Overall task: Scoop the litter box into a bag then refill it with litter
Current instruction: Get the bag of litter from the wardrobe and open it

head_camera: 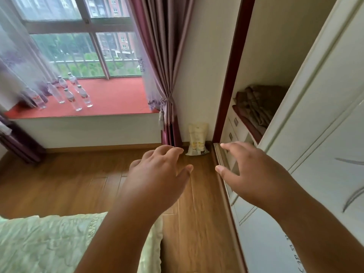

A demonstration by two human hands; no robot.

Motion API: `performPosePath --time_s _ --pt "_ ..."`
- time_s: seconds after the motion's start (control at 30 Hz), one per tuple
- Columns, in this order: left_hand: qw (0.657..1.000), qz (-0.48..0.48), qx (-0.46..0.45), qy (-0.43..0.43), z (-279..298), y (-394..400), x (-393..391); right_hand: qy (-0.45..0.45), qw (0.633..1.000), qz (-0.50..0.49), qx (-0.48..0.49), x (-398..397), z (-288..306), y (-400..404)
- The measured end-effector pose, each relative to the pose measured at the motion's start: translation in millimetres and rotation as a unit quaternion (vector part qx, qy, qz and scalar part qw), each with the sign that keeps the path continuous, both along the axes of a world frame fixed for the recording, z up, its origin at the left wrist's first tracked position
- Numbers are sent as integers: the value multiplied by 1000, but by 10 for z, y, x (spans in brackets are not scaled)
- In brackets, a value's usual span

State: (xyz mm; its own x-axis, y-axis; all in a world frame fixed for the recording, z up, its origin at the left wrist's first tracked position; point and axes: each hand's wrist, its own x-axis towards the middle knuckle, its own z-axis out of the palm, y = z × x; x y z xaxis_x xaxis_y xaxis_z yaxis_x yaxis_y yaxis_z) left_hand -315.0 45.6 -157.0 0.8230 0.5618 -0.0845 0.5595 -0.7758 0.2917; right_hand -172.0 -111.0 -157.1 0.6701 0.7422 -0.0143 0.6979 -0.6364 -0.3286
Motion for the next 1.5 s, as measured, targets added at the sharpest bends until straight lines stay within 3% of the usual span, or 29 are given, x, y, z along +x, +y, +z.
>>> performPosePath --time_s 0.37,0.87,1.2,1.5 --pt "999 9 -9 38 -152 843 796 16 1000 -21 5 859 -185 802" --pt "998 47 16 33 88 1773 2917 20 999 43 26 2995 29 2030" --pt "999 19 -5 40 -167 2507 3853 29 999 19 -12 3956 -89 2665" --pt "999 -39 -1 14 -290 3710 4841 10 999 -43 -19 4694 -119 3657"
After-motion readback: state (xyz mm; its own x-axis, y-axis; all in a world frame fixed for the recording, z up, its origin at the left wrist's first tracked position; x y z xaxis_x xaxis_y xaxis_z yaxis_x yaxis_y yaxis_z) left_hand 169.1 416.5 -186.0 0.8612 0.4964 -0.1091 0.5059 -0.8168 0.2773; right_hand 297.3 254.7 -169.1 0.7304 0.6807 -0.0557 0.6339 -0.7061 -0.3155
